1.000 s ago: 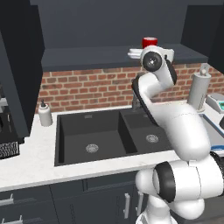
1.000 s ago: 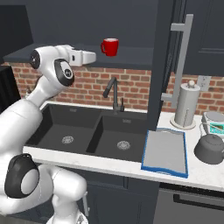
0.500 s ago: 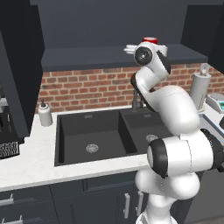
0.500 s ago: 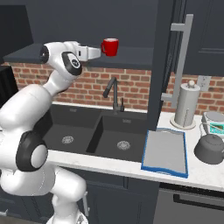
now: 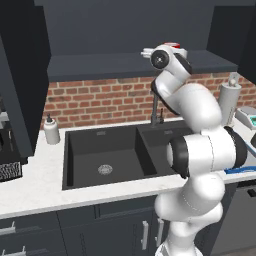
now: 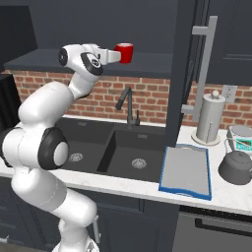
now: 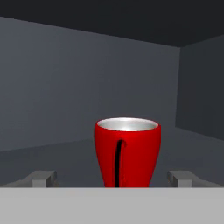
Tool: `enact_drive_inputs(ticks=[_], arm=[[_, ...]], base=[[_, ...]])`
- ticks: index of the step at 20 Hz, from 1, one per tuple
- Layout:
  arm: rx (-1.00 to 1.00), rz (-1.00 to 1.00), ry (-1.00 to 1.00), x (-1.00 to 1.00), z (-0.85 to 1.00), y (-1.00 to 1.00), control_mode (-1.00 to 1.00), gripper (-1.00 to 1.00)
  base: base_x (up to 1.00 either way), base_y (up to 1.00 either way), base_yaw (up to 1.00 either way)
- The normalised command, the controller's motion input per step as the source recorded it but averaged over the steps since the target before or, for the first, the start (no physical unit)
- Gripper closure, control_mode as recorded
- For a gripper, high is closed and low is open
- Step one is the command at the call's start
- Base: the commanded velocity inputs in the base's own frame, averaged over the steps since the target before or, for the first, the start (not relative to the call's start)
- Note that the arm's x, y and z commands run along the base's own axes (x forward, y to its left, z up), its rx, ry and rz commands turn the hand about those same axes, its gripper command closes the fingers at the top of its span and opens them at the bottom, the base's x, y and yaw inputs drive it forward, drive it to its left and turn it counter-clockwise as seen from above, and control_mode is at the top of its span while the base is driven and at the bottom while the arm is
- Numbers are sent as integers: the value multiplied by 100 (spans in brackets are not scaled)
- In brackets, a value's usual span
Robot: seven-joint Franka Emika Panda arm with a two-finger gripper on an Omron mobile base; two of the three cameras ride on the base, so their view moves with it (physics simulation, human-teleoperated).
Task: Pick the kettle from the counter and place it on the tray. Then pick the mug from the cabinet and place it on the tray. Then close the cabinet doors.
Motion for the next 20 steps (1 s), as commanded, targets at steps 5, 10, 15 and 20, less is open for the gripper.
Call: enact_drive_inputs(ticks=[5, 10, 15, 20], arm=[[0, 0, 0, 22, -2, -16, -100, -100], [0, 0, 0, 3, -5, -28, -100, -100], [0, 0, -1, 0, -4, -21, -100, -100], [0, 0, 0, 0, -2, -3, -100, -100]], base=[[0, 0, 0], [0, 0, 0], [0, 0, 0], [0, 0, 0]])
